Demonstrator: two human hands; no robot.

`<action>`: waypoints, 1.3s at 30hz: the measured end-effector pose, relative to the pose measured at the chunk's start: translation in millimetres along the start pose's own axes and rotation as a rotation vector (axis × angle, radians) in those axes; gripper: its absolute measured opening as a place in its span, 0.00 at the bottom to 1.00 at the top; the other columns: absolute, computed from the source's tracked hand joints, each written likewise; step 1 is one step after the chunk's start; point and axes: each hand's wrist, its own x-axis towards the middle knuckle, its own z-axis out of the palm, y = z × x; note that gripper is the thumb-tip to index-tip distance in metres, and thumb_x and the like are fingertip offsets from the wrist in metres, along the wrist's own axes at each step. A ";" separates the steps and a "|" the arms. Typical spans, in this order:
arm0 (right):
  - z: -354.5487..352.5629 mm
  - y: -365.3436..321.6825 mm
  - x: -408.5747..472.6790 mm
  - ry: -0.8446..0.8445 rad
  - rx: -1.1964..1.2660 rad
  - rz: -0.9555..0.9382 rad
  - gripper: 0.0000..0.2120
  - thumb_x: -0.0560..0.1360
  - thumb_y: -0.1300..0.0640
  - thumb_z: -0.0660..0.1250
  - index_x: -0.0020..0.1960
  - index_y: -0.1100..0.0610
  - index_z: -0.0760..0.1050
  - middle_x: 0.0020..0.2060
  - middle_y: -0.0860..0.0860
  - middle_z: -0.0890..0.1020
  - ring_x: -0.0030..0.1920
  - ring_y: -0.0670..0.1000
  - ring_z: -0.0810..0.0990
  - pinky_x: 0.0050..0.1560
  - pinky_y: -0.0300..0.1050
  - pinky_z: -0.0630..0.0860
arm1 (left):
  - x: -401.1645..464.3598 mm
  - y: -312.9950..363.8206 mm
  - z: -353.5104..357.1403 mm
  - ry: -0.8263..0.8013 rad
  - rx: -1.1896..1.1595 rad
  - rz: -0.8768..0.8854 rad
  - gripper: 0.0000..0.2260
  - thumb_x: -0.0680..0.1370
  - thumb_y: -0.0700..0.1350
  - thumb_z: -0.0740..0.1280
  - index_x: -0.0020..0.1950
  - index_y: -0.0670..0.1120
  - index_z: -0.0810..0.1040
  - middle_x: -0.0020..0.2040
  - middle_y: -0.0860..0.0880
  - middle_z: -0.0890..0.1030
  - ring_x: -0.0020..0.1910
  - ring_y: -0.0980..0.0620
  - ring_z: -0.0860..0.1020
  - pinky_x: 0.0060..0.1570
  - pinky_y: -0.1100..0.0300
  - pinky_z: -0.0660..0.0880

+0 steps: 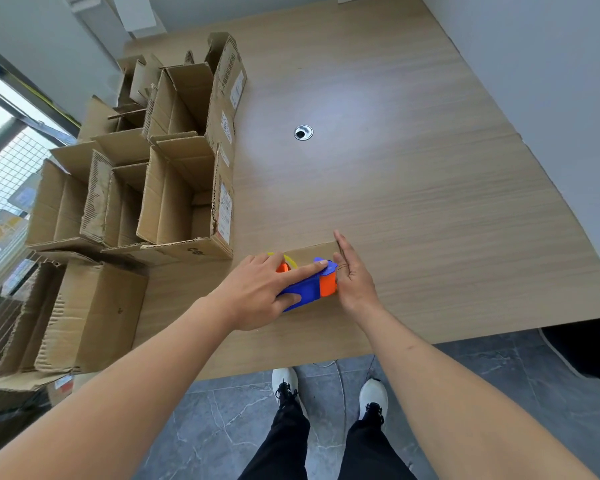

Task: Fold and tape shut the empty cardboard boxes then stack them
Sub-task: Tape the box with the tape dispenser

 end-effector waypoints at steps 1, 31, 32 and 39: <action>-0.9 -0.9 -1.4 0.000 -0.008 -0.002 0.23 0.81 0.44 0.54 0.72 0.24 0.62 0.72 0.36 0.69 0.72 0.44 0.71 0.74 0.51 0.69 | -0.1 -0.4 -2.9 -0.002 -0.012 0.012 0.28 0.84 0.60 0.55 0.79 0.73 0.43 0.50 0.50 0.70 0.47 0.48 0.69 0.54 0.51 0.69; 4.9 -16.5 -9.8 0.243 -0.704 -0.092 0.20 0.86 0.46 0.54 0.76 0.43 0.67 0.70 0.49 0.71 0.63 0.55 0.76 0.54 0.53 0.77 | -54.6 -120.0 -5.3 -0.295 -0.825 -0.376 0.22 0.77 0.53 0.65 0.65 0.77 0.72 0.64 0.61 0.78 0.62 0.53 0.75 0.65 0.55 0.66; 9.9 -19.2 -12.4 0.308 -0.811 -0.158 0.19 0.86 0.49 0.56 0.75 0.48 0.69 0.70 0.53 0.71 0.62 0.58 0.76 0.53 0.55 0.77 | -53.8 -119.8 -3.9 -0.290 -0.832 -0.378 0.21 0.78 0.53 0.65 0.64 0.78 0.72 0.64 0.61 0.78 0.62 0.53 0.75 0.65 0.55 0.66; 27.7 -17.5 -25.3 0.099 -1.085 -0.130 0.35 0.82 0.32 0.43 0.83 0.48 0.47 0.83 0.55 0.42 0.82 0.57 0.38 0.80 0.61 0.41 | -39.3 -100.6 8.0 -0.285 -0.906 -0.326 0.20 0.80 0.51 0.65 0.69 0.71 0.73 0.63 0.62 0.78 0.61 0.53 0.76 0.60 0.58 0.68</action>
